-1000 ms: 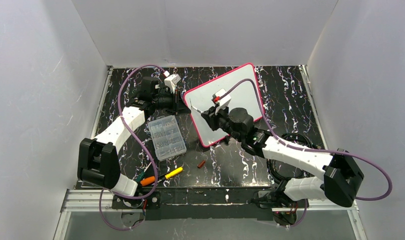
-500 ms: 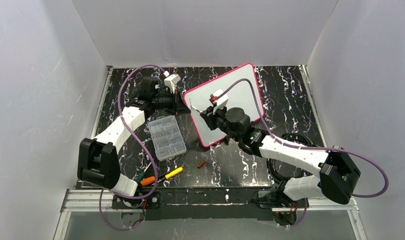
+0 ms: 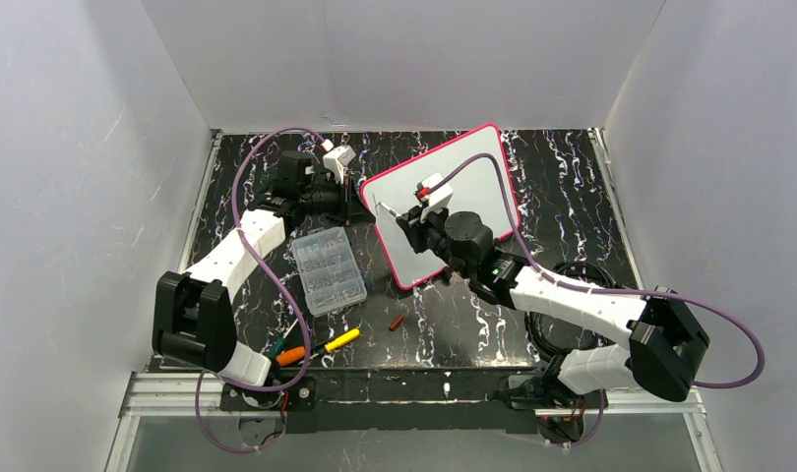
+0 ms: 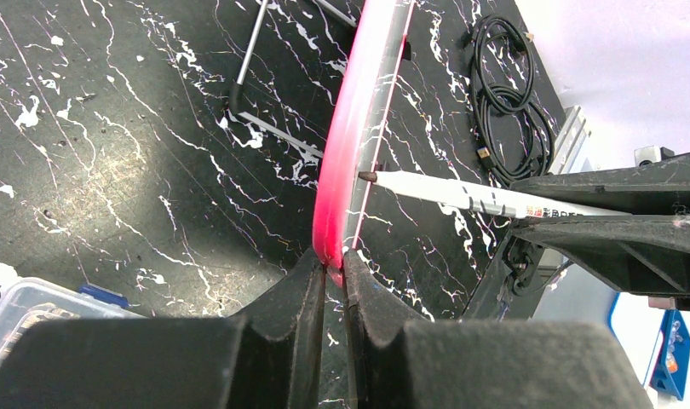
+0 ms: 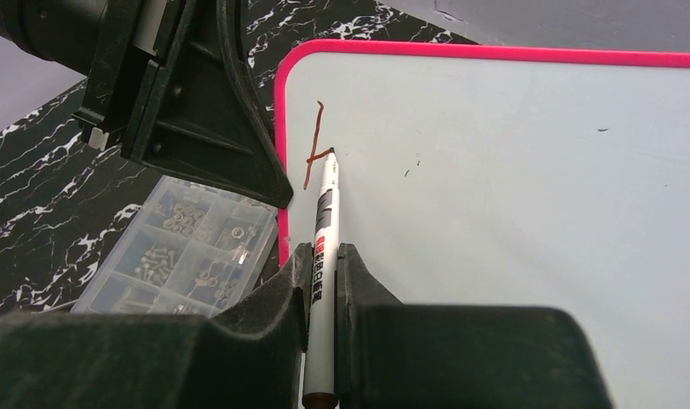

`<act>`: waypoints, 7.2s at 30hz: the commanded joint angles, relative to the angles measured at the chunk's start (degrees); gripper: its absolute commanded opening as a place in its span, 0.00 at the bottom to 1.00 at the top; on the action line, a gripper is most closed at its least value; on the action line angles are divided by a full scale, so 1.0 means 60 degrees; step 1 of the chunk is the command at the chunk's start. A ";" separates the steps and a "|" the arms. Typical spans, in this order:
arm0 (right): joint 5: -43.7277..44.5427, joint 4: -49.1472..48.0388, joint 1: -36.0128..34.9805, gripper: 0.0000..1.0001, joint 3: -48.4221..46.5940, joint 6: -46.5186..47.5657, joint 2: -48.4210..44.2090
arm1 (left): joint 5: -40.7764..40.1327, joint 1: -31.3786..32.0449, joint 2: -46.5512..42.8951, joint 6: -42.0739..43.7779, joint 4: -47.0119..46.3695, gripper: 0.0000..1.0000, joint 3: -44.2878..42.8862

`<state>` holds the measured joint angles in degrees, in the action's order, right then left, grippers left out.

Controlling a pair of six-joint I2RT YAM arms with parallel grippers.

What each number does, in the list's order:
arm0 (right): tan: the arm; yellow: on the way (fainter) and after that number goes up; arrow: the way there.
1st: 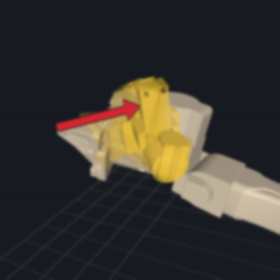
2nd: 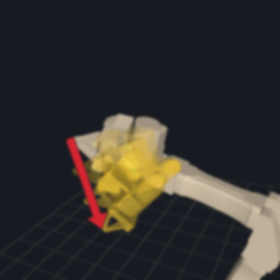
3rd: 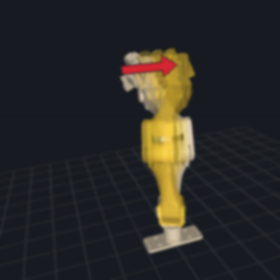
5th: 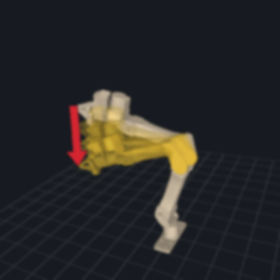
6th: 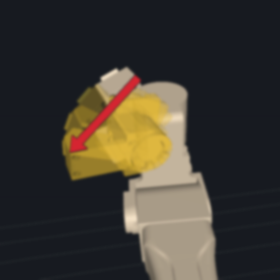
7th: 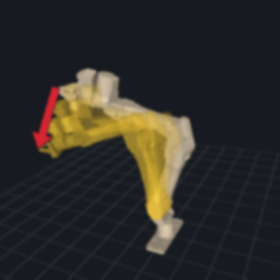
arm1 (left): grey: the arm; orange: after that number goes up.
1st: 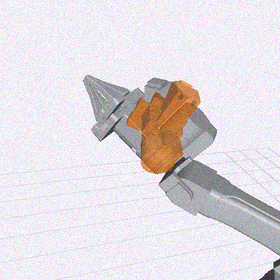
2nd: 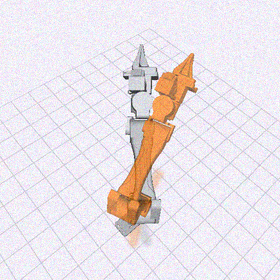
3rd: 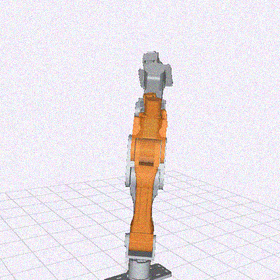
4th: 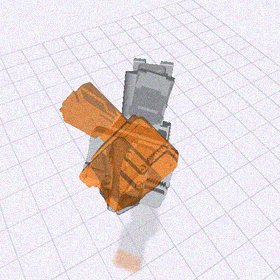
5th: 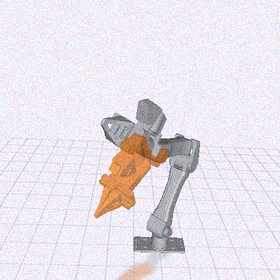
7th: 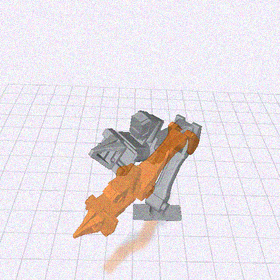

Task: Write a sentence on the whiteboard

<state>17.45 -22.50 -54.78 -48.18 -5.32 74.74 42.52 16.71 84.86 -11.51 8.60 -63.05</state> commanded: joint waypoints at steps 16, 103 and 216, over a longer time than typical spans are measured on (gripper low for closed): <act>0.0386 -0.1171 0.0012 0.01 -0.0689 0.0487 0.0112 | 0.0089 0.0170 -0.0245 0.0216 0.0412 0.00 -0.0132; -0.1172 0.0220 0.0845 0.01 -0.0145 -0.0280 -0.1135 | 0.0098 0.0173 -0.0322 0.0316 0.0501 0.00 -0.0126; -0.0745 -0.0600 0.1114 0.01 0.0454 -0.0390 -0.0789 | 0.0163 0.0170 -0.0344 0.0312 0.0500 0.00 -0.0169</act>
<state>10.57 -24.12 -48.12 -44.01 -8.78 71.55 42.41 16.78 84.64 -11.03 9.10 -63.07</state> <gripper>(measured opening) 0.188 0.093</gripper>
